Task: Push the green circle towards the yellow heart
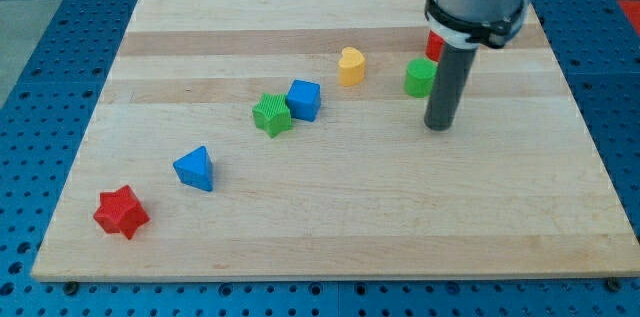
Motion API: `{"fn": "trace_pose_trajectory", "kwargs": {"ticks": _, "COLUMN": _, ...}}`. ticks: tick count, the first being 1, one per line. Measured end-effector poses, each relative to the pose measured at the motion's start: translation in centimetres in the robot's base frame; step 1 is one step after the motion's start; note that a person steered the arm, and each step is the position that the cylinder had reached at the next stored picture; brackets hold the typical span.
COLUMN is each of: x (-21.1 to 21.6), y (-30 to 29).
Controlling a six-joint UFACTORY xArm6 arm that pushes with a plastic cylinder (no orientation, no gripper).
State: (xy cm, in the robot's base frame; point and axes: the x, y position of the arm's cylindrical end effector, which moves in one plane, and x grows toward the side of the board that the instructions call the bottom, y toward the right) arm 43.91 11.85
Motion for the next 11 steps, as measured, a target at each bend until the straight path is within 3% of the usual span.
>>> {"fn": "trace_pose_trajectory", "kwargs": {"ticks": 2, "x": -3.6, "y": -1.8}}
{"fn": "trace_pose_trajectory", "kwargs": {"ticks": 4, "x": -1.6, "y": -1.2}}
{"fn": "trace_pose_trajectory", "kwargs": {"ticks": 5, "x": -1.6, "y": 2.3}}
{"fn": "trace_pose_trajectory", "kwargs": {"ticks": 7, "x": -6.6, "y": 2.3}}
{"fn": "trace_pose_trajectory", "kwargs": {"ticks": 11, "x": -6.7, "y": 0.0}}
